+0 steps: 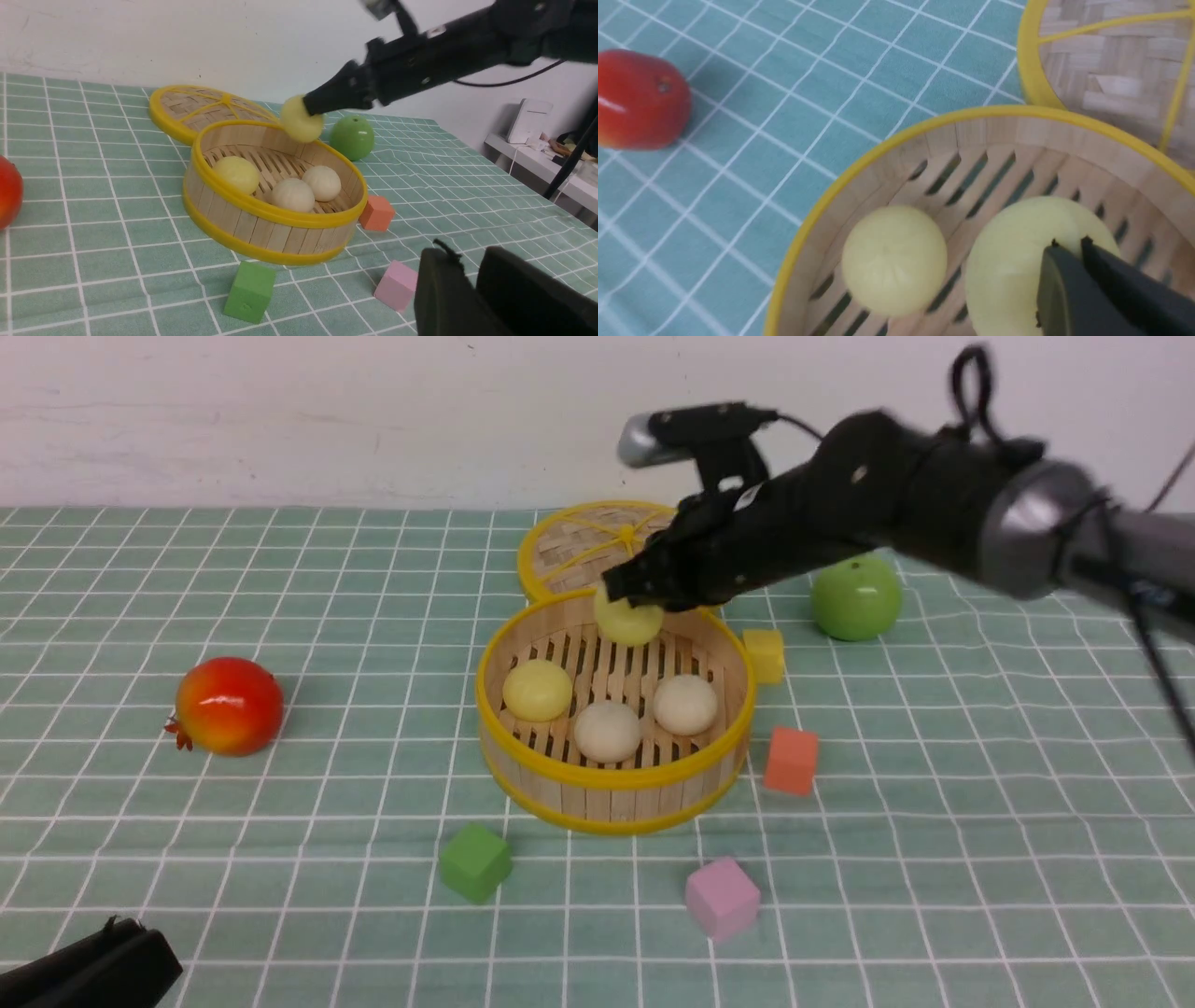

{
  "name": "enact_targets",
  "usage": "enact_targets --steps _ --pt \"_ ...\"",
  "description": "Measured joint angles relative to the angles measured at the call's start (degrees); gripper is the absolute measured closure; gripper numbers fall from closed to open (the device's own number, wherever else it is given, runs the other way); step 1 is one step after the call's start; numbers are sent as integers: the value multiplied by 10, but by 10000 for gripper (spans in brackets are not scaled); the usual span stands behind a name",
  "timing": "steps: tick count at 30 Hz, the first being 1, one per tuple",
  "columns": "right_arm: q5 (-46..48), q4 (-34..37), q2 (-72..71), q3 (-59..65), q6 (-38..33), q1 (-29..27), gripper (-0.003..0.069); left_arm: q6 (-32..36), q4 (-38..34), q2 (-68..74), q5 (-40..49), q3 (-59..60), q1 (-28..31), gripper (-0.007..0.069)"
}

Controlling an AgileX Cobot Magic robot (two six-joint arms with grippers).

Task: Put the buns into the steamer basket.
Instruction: Use the right arm to put the steamed stuffed bun into the steamer

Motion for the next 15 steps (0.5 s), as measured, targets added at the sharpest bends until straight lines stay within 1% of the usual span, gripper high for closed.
enact_targets --steps 2,4,6,7,8,9,10,11,12,13,14,15 --pt "-33 0 24 0 -3 6 641 0 0 0 0 0 0 510" --pt "-57 -2 46 0 -6 8 613 0 0 0 0 0 0 506" --pt "-74 -2 61 0 -6 8 560 0 0 0 0 0 0 503" --pt "-79 -3 69 0 -6 8 506 0 0 0 0 0 0 502" --pt "-80 -3 69 0 -6 8 506 0 0 0 0 0 0 501" --pt "-84 -4 71 1 -6 8 433 0 0 0 0 0 0 501" --pt "-84 -4 71 1 -6 8 423 0 0 0 0 0 0 501" --pt "-84 -4 68 1 -6 8 335 0 0 0 0 0 0 499" --pt "-84 -4 66 1 -6 8 326 0 0 0 0 0 0 498" --pt "-74 -5 55 2 -6 8 246 0 0 0 0 0 0 496" --pt "-62 -6 43 3 -6 8 209 0 0 0 0 0 0 495" --pt "-62 -7 40 3 -6 8 209 0 0 0 0 0 0 495"
